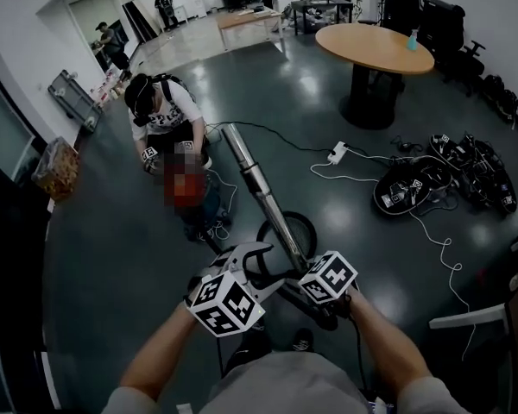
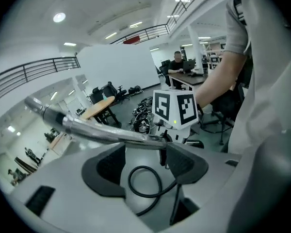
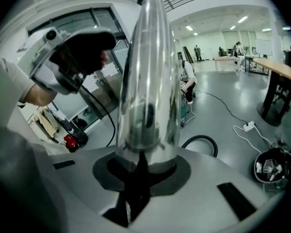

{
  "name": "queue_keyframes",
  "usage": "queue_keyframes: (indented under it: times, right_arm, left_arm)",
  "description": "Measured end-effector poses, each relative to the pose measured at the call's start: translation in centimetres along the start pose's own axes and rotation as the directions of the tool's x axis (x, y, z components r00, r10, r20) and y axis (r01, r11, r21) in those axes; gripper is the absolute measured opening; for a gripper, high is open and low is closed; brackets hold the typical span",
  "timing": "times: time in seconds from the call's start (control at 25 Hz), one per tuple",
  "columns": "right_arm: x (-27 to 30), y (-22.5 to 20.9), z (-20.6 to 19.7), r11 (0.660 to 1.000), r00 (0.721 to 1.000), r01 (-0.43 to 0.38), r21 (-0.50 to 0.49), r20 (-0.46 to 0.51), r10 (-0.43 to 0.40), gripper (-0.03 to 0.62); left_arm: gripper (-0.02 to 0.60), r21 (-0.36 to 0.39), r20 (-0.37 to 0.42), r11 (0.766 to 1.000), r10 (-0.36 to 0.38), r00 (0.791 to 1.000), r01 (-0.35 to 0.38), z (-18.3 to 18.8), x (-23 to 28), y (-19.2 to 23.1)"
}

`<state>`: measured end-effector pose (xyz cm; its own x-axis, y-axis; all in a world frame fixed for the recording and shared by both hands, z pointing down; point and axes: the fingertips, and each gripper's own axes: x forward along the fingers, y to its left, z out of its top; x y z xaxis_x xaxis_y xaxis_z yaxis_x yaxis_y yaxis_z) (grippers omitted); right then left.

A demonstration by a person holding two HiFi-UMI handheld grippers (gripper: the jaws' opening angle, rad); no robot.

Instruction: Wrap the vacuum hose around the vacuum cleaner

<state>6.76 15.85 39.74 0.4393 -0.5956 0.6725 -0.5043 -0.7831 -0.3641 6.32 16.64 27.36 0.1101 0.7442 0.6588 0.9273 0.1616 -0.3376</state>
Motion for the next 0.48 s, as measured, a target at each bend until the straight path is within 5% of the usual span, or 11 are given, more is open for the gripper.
queue_keyframes:
  times: [0.24,0.48]
  right_arm:
    - [1.7,-0.2,0.5,0.992,0.988,-0.044,-0.121,-0.153,0.026,0.067]
    - [5.3,0.4,1.7,0.967,0.957,-0.108,-0.232,-0.287,0.038,0.067]
  left_arm:
    - [0.27,0.146,-0.06,0.989,0.027,0.998,-0.018,-0.1,-1.0,2.0]
    - [0.27,0.26,-0.139,0.964,-0.019,0.99,0.054,-2.2,-2.2,3.7]
